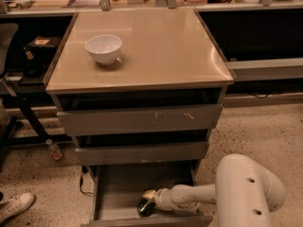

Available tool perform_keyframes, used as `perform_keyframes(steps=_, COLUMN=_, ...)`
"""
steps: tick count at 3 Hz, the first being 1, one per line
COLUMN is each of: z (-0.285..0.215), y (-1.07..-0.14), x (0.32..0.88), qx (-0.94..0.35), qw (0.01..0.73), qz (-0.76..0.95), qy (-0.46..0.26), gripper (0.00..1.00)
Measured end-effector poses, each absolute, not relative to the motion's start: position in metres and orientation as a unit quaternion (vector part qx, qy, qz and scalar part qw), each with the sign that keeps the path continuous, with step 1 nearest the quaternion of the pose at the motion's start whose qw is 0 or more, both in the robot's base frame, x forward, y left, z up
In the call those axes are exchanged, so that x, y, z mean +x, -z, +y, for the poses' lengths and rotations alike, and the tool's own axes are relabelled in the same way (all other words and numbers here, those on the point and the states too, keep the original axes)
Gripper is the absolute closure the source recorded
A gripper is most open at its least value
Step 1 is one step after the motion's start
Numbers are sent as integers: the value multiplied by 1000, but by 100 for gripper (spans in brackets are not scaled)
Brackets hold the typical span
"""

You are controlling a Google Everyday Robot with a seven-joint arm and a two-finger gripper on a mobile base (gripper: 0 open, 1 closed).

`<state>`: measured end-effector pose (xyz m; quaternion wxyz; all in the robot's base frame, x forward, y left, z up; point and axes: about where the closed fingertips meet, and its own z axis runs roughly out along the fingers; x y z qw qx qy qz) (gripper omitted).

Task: Place green can into bottom drawer

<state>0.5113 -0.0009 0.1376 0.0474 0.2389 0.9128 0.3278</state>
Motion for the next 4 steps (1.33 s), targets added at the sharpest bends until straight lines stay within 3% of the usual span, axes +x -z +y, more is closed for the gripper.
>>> perform_keyframes(steps=2, z=-1, y=-138, x=511, qx=239, qw=47, qz=913, qy=-328, gripper=11)
perform_keyframes(steps=3, z=-1, y=-138, x=511, qx=239, qw=47, qz=913, qy=-328, gripper=0)
perform_keyframes(steps=4, z=-1, y=-138, x=511, qx=239, qw=47, qz=913, qy=-328, gripper=0)
